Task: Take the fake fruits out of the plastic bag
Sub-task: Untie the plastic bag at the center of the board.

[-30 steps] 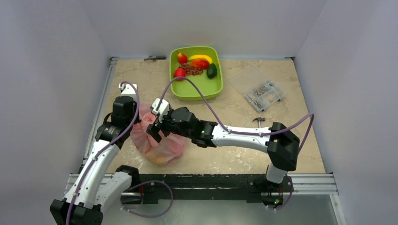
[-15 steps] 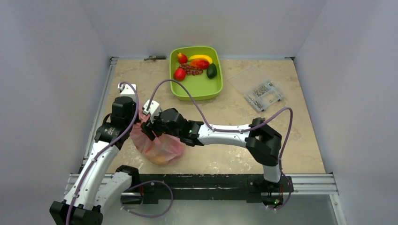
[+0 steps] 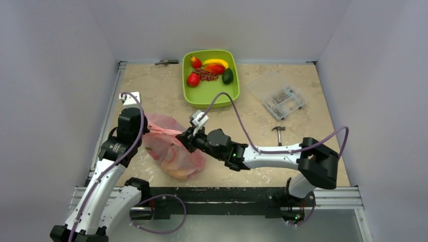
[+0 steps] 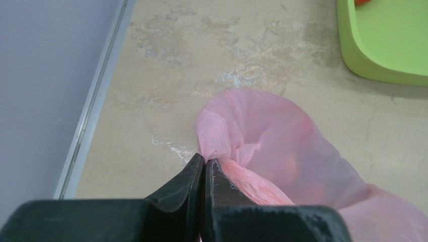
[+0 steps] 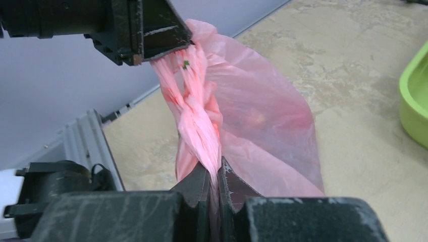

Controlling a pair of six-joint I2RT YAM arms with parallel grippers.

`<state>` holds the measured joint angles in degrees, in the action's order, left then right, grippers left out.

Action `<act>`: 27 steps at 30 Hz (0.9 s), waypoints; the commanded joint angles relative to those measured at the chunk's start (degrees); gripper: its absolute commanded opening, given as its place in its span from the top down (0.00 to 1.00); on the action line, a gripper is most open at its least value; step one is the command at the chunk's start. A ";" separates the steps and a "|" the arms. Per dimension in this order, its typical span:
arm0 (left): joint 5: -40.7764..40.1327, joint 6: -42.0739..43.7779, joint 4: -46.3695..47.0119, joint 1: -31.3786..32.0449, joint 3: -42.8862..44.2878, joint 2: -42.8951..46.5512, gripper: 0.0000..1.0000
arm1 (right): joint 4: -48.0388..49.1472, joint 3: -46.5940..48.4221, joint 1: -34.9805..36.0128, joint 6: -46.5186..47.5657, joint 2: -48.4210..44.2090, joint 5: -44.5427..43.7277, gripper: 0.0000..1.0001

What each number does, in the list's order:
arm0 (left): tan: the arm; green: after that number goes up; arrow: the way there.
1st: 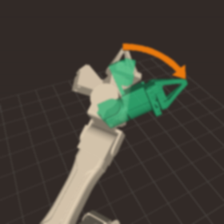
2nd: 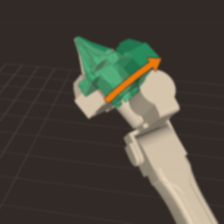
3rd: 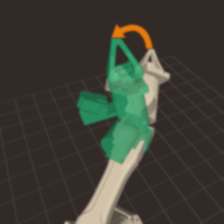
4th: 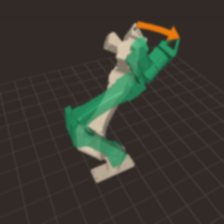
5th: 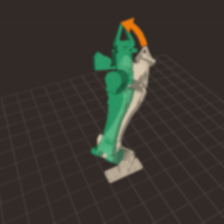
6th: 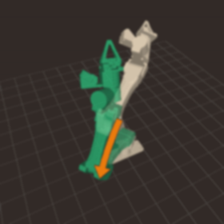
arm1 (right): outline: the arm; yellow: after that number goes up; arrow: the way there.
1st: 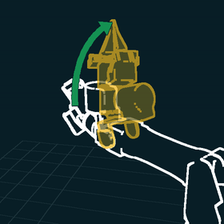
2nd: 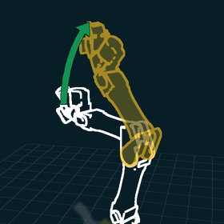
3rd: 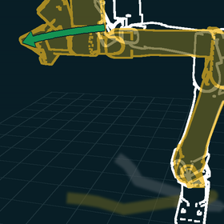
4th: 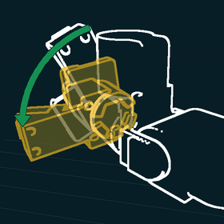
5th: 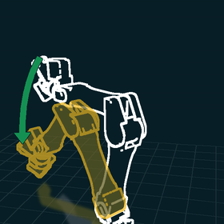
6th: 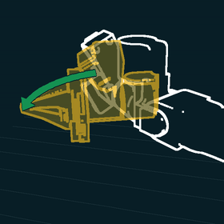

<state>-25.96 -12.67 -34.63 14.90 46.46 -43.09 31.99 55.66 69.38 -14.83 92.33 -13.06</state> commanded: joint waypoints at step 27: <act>24.26 10.65 -0.03 -1.10 7.45 -6.51 0.22 | -2.43 -4.40 -0.39 -7.10 -3.51 4.03 1.00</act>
<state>-11.05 -4.80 -31.03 13.78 49.50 -42.06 30.28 48.64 68.99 -22.92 90.00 -10.79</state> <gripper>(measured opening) 0.773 0.008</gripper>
